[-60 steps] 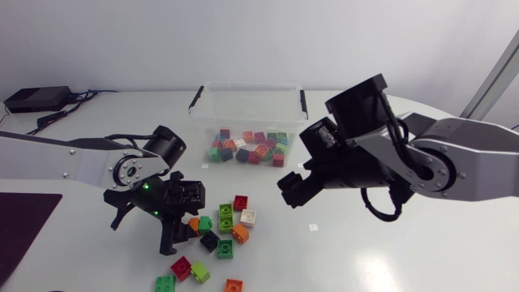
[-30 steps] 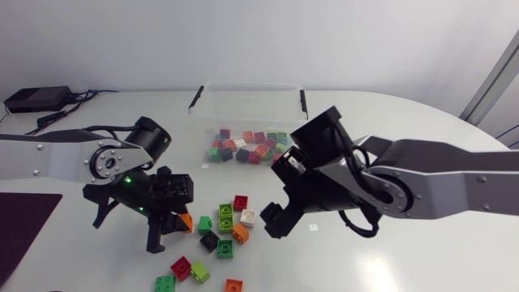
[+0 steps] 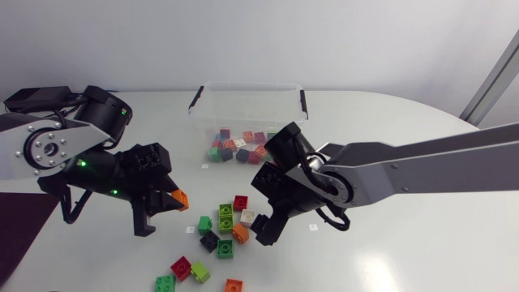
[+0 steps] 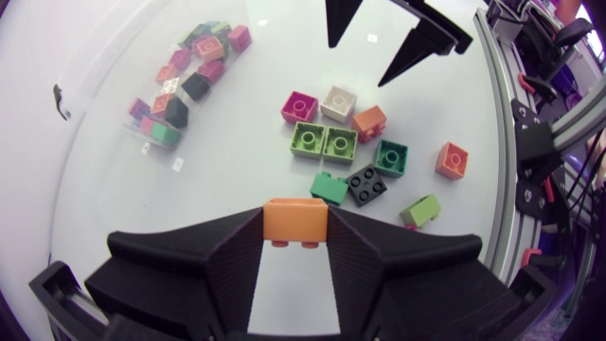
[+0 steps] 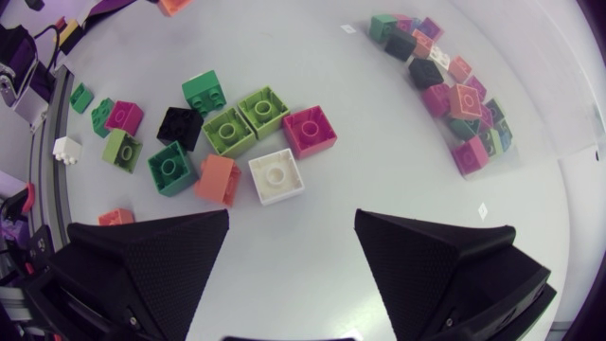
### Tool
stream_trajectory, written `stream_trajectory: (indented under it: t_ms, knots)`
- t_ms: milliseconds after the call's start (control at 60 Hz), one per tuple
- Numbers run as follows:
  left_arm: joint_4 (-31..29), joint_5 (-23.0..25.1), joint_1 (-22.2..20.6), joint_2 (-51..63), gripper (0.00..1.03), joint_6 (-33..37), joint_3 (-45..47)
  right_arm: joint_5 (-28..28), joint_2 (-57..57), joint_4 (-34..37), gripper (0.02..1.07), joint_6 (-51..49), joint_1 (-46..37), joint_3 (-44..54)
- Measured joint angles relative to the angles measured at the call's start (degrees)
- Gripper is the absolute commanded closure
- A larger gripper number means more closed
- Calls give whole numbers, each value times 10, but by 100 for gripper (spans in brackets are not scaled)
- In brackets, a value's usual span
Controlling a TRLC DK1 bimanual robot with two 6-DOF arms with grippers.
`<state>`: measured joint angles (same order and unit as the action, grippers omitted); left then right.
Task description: Place the duplo bricks in the container
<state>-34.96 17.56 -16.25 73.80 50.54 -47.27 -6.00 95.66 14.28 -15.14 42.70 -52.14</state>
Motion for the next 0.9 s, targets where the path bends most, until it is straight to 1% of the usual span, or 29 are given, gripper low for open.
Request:
stream_trajectory:
  t_ms: [183,400,533,667,900]
  knots:
    - [30,7,0,-30,79,-56,-22,-9,46,0,11,-34,-8,-33]
    - [69,16,8,-33,79,-101,-47,-13,79,11,11,-61,-11,-69]
    - [97,17,8,-21,79,-124,-70,-13,96,28,11,-73,-12,-96]
    - [125,17,14,5,79,-156,-100,-17,109,59,11,-87,-12,-112]
    - [153,17,19,40,79,-191,-135,-17,125,95,12,-105,-11,-133]
